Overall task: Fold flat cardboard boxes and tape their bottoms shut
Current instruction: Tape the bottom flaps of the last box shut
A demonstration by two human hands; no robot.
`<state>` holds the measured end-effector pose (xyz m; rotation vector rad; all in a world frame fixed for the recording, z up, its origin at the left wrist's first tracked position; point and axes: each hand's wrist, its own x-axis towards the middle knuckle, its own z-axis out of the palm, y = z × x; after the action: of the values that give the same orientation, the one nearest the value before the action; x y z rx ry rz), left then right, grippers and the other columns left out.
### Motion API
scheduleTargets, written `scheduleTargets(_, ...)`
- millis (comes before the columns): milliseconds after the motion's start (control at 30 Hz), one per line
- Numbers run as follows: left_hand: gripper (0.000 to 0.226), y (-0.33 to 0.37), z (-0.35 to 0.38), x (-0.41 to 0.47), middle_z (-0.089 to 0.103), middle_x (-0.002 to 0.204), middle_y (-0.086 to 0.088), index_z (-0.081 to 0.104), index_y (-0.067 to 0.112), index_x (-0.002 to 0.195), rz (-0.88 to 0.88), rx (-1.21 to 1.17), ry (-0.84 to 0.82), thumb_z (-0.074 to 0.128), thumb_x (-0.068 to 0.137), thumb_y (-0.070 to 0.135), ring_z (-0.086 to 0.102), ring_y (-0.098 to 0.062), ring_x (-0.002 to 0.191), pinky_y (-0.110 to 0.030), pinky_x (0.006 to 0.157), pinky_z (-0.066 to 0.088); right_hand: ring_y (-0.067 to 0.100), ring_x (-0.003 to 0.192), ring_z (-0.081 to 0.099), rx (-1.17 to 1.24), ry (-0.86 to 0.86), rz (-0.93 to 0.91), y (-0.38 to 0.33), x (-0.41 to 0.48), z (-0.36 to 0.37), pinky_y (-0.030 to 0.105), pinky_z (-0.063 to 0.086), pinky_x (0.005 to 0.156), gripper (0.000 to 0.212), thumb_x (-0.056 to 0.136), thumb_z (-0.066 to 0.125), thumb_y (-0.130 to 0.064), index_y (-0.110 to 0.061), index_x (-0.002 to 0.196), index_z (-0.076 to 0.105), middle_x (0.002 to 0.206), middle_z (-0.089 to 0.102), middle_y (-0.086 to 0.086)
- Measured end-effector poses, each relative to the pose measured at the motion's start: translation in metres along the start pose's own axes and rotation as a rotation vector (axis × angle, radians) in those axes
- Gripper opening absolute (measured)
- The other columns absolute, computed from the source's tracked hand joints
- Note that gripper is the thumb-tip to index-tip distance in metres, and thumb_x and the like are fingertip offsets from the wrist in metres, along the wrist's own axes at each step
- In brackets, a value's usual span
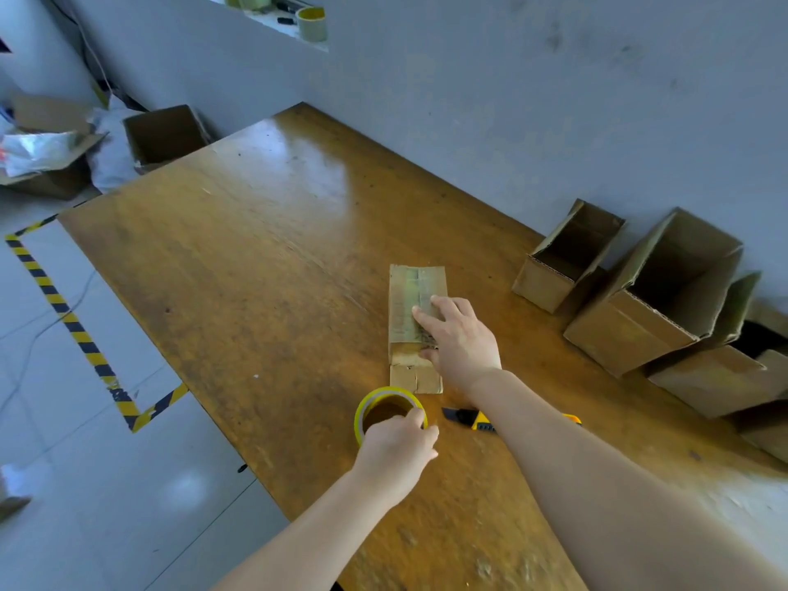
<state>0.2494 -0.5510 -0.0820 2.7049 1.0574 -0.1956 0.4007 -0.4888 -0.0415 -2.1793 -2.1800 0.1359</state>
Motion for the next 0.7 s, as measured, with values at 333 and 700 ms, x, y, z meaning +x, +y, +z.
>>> scheduleTargets(333, 0.049, -0.0004, 0.0096, -0.0053, 0.053, 0.128, -0.017, 0.039, 0.006, 0.142, 0.025, 0.001, 0.004, 0.055, 0.095, 0.008, 0.062, -0.025, 0.091, -0.035, 0.066, 0.056, 0.022, 0.136, 0.027, -0.028, -0.002, 0.002, -0.0041, -0.0042, -0.0025, 0.033, 0.048, 0.093, 0.066, 0.088, 0.067, -0.036, -0.032, 0.145, 0.036, 0.148, 0.035, 0.001)
scheduleTargets(700, 0.089, -0.0030, 0.0043, 0.0015, 0.061, 0.103, -0.006, -0.004, 0.020, 0.151, -0.080, -0.068, -0.036, 0.061, 0.092, 0.030, 0.058, -0.015, 0.070, -0.029, 0.053, 0.052, 0.021, 0.136, 0.029, -0.021, -0.012, 0.030, -0.0054, -0.0018, -0.0029, 0.034, 0.049, 0.092, 0.068, 0.085, 0.070, -0.037, -0.033, 0.145, 0.037, 0.148, 0.037, 0.000)
